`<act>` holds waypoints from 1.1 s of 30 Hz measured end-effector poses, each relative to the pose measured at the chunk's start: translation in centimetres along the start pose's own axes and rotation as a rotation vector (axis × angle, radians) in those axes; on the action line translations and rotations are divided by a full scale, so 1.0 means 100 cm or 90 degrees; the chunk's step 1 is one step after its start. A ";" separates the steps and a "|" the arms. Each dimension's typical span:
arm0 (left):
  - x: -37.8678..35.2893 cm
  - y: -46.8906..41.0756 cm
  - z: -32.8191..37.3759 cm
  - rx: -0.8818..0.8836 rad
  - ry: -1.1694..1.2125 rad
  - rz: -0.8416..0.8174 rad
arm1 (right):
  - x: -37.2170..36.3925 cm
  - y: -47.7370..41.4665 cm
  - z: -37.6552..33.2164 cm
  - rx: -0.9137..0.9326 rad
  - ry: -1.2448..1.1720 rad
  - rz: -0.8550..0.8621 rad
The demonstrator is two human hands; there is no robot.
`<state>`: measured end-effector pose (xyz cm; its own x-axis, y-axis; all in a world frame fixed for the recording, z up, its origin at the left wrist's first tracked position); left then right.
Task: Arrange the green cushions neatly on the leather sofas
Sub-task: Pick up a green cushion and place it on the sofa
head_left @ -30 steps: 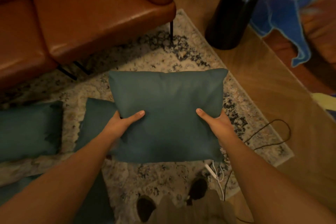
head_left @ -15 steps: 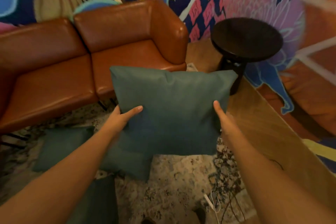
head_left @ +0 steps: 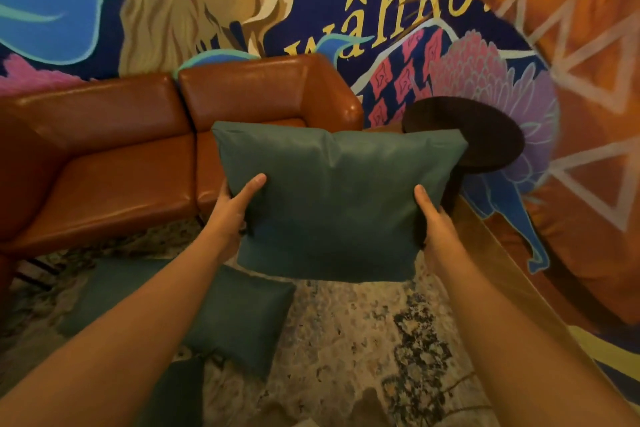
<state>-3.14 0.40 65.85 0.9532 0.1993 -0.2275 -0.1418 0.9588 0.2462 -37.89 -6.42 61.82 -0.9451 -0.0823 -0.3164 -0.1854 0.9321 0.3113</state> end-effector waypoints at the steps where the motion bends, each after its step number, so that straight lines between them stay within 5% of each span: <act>1: 0.002 -0.006 0.007 -0.005 0.016 0.010 | -0.005 -0.005 -0.006 0.005 0.003 -0.005; 21: 0.116 -0.233 0.056 0.040 0.052 0.132 | -0.132 -0.257 -0.049 0.033 0.004 -0.011; 27: 0.102 -0.317 0.093 -0.002 0.009 0.077 | -0.143 -0.344 -0.089 0.017 0.085 0.019; 33: 0.092 -0.432 0.170 -0.130 -0.178 -0.032 | -0.121 -0.491 -0.166 -0.127 0.057 0.089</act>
<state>16.28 -42.65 69.17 0.9925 0.1151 0.0400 -0.1167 0.9923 0.0406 -21.82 -57.04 65.19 -0.9837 0.0024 -0.1796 -0.0929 0.8491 0.5200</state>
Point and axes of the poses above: each hand's wrist, its own y-axis away from the middle knuckle, its own x-axis out of the back of the hand, z = x × y, the point moved 4 cm from there along -y, towards the middle knuckle, and after that the axes turned 14 degrees about -z, right-handed, at the moved point
